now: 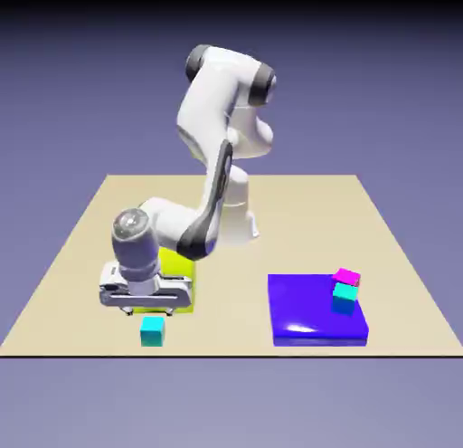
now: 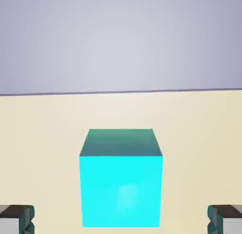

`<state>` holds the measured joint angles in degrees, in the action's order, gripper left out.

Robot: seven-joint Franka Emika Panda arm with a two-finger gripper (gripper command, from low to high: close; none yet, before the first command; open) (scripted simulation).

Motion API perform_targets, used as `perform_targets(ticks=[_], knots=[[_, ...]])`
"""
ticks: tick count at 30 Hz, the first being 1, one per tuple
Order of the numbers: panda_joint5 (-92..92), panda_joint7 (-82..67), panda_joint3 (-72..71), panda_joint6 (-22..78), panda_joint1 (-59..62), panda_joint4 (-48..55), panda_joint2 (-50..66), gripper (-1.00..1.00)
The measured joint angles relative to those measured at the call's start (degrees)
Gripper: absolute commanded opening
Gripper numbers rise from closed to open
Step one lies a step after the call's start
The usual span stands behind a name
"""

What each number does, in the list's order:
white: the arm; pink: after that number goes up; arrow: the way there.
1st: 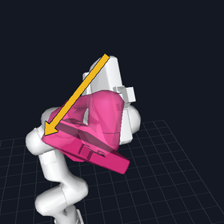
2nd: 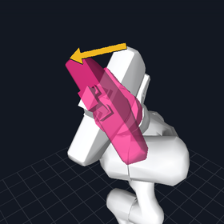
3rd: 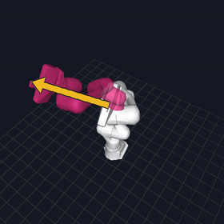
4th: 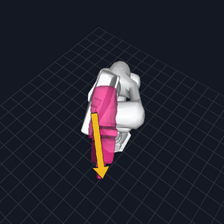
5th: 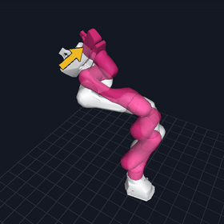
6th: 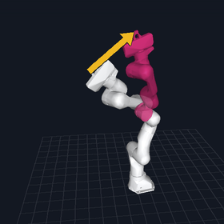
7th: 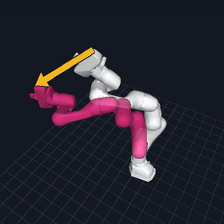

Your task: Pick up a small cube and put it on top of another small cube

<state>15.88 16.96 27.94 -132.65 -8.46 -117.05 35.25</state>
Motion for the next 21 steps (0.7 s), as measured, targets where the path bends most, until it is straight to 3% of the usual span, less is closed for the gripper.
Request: perform_targets(ticks=[1,2,8,21], knots=[[1.18,-0.7,-1.09,-2.31,0.81,-0.32,2.07,0.0],[1.62,-0.97,-1.49,-3.17,1.11,-0.44,2.85,-1.0],[-2.97,1.23,0.86,4.89,-1.82,0.59,-4.6,-1.0],[-19.47,-0.24,-26.13,10.02,-6.14,-0.57,-13.99,-1.0]])
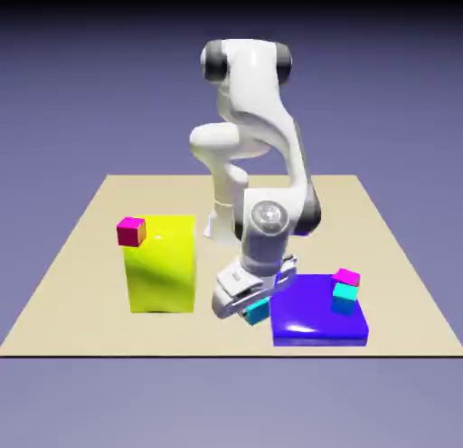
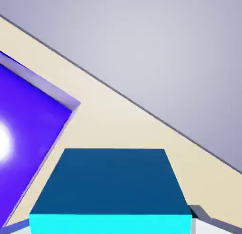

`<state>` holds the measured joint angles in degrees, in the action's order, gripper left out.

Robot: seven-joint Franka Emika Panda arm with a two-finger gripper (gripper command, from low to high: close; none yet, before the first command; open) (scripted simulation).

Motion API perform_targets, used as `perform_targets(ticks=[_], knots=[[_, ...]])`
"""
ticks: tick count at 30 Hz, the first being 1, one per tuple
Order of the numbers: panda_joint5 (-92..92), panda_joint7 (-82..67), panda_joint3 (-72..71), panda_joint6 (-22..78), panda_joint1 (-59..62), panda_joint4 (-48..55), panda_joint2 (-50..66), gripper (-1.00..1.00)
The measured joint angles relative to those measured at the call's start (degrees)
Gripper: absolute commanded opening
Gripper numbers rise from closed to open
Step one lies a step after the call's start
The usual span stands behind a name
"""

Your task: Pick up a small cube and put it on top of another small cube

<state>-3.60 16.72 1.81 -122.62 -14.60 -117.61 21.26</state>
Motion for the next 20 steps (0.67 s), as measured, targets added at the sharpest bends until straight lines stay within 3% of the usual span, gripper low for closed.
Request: perform_targets(ticks=[11,14,15,17,20], knots=[[-12.24,-1.08,-20.0,3.8,-3.2,-0.86,-6.96,-1.0],[-15.31,1.11,-18.45,-3.67,-3.37,-4.04,-2.28,-1.0],[-15.85,1.49,-18.17,-4.98,-3.41,-4.6,-1.45,1.0],[-16.03,1.6,-18.17,-5.01,-3.41,-4.6,-1.45,1.0],[-12.96,-0.61,-19.73,2.45,-3.23,-1.42,-6.13,1.0]])
